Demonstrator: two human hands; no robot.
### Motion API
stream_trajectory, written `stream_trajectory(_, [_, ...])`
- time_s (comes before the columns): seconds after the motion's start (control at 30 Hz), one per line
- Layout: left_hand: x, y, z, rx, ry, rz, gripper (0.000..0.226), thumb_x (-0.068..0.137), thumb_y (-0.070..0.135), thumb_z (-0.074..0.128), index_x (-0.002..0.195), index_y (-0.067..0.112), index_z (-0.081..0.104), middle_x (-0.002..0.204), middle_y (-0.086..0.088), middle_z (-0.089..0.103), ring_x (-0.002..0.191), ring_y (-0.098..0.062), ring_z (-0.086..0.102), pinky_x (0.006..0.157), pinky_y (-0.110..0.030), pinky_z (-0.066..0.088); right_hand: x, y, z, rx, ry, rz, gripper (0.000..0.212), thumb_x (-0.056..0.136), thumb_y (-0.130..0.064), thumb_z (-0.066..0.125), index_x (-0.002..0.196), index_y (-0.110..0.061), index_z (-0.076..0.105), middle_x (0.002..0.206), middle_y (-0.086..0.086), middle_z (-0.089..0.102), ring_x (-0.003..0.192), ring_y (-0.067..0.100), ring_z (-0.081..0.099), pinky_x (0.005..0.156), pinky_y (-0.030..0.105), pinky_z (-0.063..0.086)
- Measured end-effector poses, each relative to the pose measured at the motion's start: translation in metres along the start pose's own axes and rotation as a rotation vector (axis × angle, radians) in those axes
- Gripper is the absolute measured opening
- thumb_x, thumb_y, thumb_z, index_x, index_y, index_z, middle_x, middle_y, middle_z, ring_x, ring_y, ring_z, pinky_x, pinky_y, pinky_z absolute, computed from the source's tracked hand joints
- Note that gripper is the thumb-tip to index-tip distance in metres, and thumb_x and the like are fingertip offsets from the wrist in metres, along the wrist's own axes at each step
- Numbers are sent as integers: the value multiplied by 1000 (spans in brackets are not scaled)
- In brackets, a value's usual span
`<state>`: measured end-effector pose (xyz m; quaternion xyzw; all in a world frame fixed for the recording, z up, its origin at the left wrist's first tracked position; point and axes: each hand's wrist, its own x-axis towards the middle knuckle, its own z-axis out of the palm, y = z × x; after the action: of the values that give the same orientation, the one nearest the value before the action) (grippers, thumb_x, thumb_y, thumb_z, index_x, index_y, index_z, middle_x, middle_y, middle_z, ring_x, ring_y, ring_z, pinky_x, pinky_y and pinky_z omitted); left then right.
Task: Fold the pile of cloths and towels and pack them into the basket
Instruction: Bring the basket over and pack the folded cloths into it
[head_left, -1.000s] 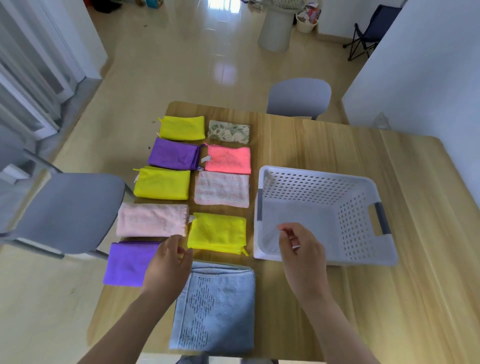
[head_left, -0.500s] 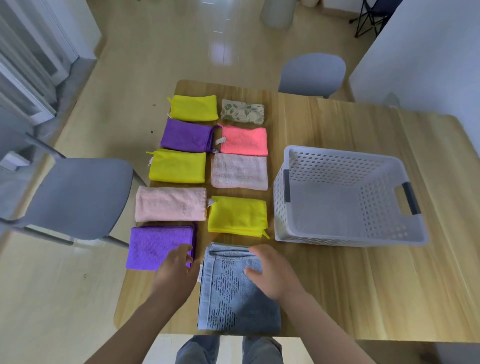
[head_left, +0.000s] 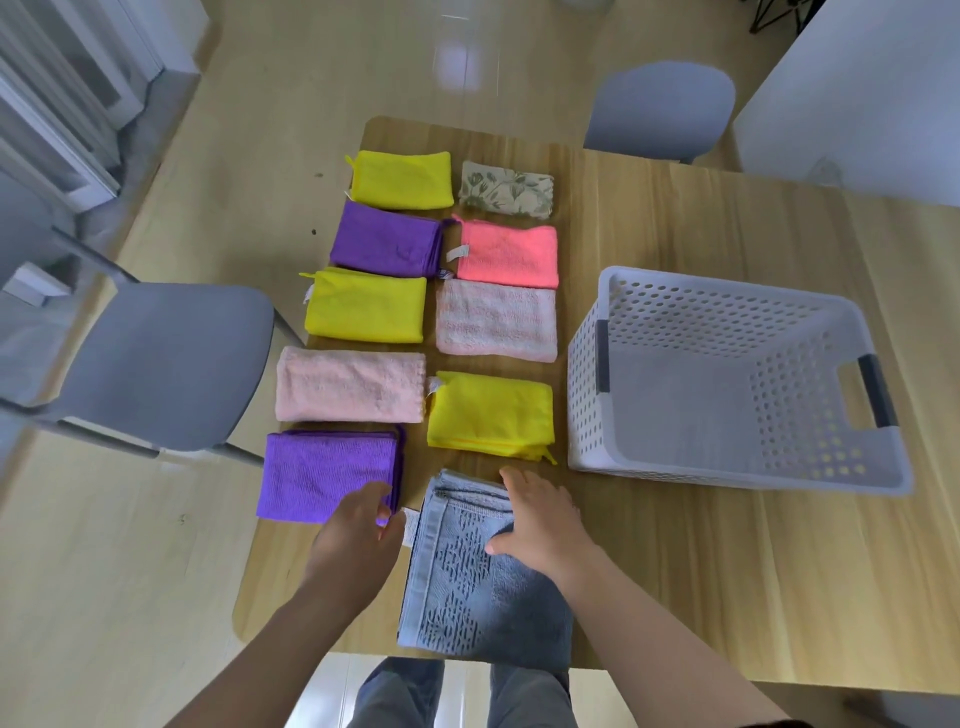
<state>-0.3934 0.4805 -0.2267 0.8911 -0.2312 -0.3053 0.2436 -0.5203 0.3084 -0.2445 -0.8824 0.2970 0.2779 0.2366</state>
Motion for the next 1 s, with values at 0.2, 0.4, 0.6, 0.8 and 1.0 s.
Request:
stream_trajectory(0.2, [3,3,1,13,-18,-4,25,92,25,54,114,13,55,102,-1,60,88,-19,58,76,-30,46,-11,11,4,132,38,41,42,66,-42,76,67,-23,38,86,-3,46,81,15,44,67,30,37])
stream_trajectory(0.4, [29,35,5,49,-66,91,19,91,23,51,107,14,55,102,-4,59,89,-21,57,80,-38,49,-40,34,3,260,115,139,29,74,-38,66,78,-22,43,76,-8,51,73,16,52,52,23,34])
stream_trajectory(0.6, [72,74,25,297,-100,356,39,96,22,47,134,12,42,130,-8,46,117,-27,47,93,-40,43,-64,57,9,388,178,260,25,78,-37,64,89,-21,48,83,-6,59,76,17,58,60,24,41])
stream_trajectory(0.8, [98,107,41,556,34,565,29,96,25,46,123,15,52,120,-6,50,112,-25,47,90,-35,39,-87,73,15,569,171,348,26,77,-35,67,94,-19,56,85,-5,66,78,12,62,72,29,51])
stream_trajectory(1.0, [135,124,51,754,-143,616,55,90,26,59,136,10,35,143,-11,37,132,-31,33,108,-40,27,-98,90,10,538,217,361,23,80,-35,65,97,-22,58,84,-8,66,78,11,62,72,28,52])
